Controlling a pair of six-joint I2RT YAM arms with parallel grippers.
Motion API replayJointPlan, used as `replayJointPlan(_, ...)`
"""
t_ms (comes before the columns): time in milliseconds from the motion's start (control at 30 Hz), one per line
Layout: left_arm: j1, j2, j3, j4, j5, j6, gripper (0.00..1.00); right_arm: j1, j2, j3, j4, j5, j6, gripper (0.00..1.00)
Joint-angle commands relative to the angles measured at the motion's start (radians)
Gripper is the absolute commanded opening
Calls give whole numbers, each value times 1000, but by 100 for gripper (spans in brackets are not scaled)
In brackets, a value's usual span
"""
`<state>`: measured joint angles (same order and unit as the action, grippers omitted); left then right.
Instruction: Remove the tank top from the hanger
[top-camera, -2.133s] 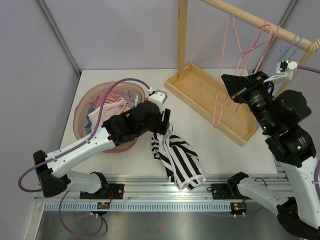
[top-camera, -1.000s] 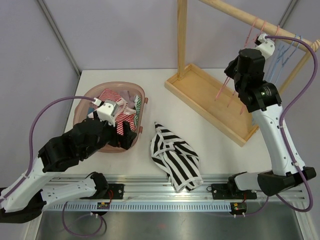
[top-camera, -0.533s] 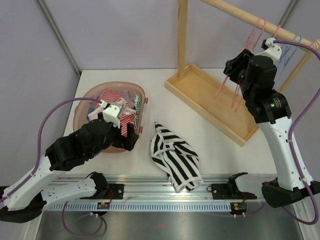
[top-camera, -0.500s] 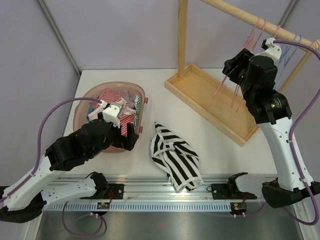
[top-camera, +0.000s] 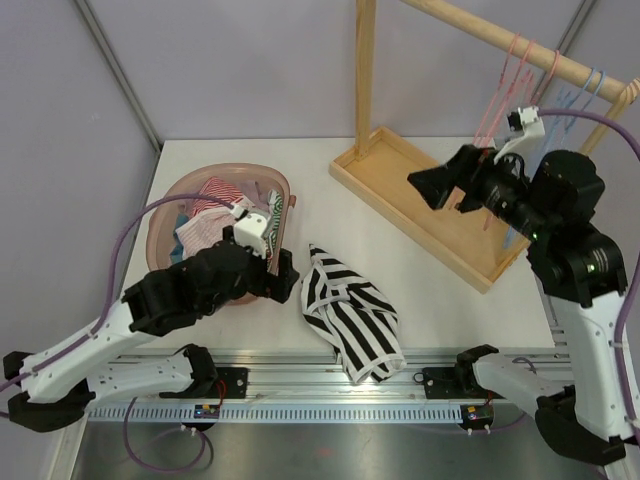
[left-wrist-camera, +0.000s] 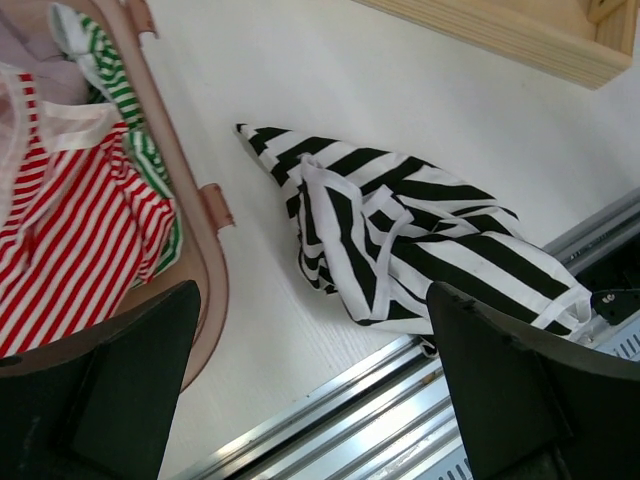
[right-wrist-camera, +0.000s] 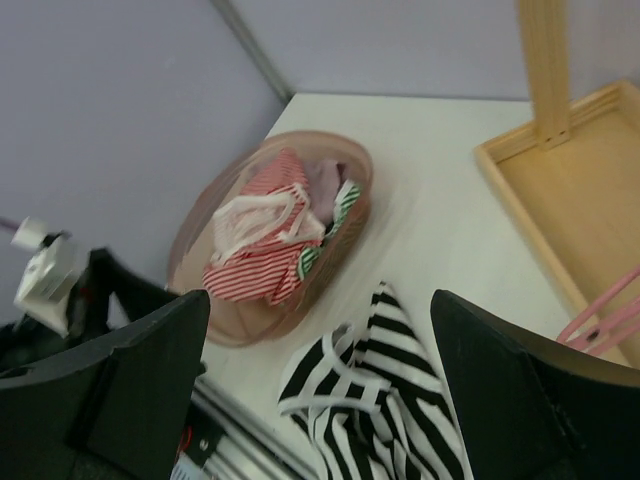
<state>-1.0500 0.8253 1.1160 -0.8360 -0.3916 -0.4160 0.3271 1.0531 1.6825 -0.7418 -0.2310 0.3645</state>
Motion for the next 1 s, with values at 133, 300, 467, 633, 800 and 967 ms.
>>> replayJointPlan(133, -182, 150, -57, 248, -85, -46, 99, 3, -290, -173, -27, -336, -90, 99)
replayJointPlan(300, -249, 333, -114, 432, -78, -66, 99, 3, -433, -236, -79, -323, -90, 99)
replayJointPlan(467, -257, 581, -108, 537, -64, -78, 99, 3, -528, -241, -165, -294, -99, 99)
replayJointPlan(633, -263, 797, -108, 606, 8, -113, 99, 3, -581, -234, -234, -306, -116, 100)
replayJointPlan(800, -298, 963, -116, 655, 30, -176, 99, 4, -622, -242, -226, -303, -118, 99)
replayJointPlan(967, -312, 1093, -136, 707, 63, -221, 98, 3, -628, -288, -176, -326, -90, 99)
